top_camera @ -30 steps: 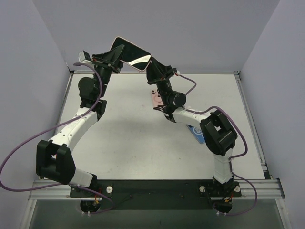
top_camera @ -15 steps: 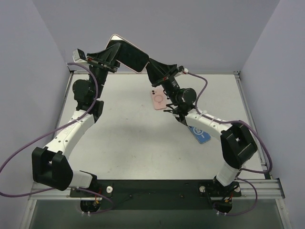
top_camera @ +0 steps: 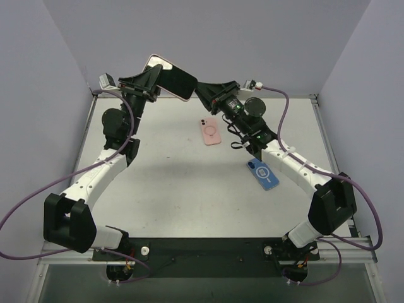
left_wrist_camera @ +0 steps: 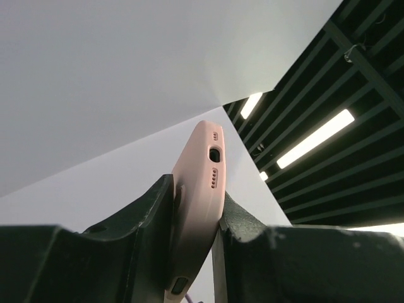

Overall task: Take the phone out of the phone case
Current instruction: Remove the phone case from the phone.

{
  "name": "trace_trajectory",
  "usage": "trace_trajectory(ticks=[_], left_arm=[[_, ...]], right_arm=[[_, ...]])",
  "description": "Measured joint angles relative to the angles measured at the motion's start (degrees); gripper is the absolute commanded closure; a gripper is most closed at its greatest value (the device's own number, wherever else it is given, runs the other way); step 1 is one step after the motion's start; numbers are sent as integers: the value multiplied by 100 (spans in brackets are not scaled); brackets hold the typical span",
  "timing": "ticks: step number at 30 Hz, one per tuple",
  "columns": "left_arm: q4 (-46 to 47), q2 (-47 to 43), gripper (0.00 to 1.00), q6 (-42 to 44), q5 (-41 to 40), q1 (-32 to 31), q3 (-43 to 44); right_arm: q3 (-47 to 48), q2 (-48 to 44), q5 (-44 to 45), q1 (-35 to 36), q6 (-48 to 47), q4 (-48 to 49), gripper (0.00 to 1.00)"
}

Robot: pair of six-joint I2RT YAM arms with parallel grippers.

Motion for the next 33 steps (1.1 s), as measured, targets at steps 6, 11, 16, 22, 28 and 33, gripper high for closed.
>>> trace_trajectory(ticks=[6, 11, 16, 22, 28, 33], left_arm=[[-212, 2, 100, 85, -98, -68, -243], [-229, 7, 100, 85, -114, -76, -321], [-155, 7, 100, 7, 22, -92, -393], [103, 11, 100, -278, 146, -153, -669], [452, 13, 100, -595, 131, -186, -1078], [669, 57, 100, -824, 42, -197, -1261]], right_arm=[[-35, -2, -289, -170, -706, -627, 68], [-109, 221, -839, -308, -931, -256, 68], [-304, 391, -1403, -426, -938, 535, 71], [-470, 391, -1978, -522, -1064, 935, 71], [-450, 509, -2577, -544, -1088, 1091, 71], [-251, 671, -2935, -529, -1093, 1075, 70]])
